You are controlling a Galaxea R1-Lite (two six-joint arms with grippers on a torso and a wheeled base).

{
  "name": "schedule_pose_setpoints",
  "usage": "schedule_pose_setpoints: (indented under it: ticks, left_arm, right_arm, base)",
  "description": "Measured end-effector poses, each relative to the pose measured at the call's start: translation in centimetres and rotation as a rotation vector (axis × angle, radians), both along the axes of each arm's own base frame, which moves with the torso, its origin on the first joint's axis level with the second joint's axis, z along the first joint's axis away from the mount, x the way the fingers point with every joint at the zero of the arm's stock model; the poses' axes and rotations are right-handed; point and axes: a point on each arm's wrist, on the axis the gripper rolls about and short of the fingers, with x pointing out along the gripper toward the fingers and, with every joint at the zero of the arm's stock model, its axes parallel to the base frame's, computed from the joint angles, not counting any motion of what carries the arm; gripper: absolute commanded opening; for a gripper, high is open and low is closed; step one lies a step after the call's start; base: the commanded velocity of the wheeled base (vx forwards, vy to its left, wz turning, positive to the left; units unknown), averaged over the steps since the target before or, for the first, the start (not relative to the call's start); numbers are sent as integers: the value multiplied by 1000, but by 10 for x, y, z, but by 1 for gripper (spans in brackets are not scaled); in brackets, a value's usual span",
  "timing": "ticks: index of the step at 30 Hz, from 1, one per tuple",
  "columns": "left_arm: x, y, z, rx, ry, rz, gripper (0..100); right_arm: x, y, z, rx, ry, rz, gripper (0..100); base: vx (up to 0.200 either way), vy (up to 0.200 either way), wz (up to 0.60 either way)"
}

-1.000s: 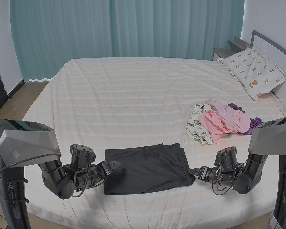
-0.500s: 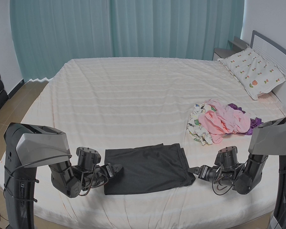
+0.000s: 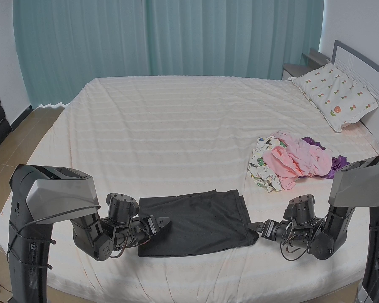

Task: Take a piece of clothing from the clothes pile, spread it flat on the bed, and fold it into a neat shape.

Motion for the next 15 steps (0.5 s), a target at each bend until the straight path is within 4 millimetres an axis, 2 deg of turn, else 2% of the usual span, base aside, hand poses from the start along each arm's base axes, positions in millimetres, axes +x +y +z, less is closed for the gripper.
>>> schedule_pose_setpoints:
  ticks: [8,15]
  left_arm:
    - [-6,3,-2,4,19,3,0]
    - [-11,14,4,-19,-14,35,0]
  right_arm:
    - [0,0,-1,0,2,1,100]
    - [0,0,-2,1,6,1,100]
  base:
    - [0,0,0]
    - [0,0,0]
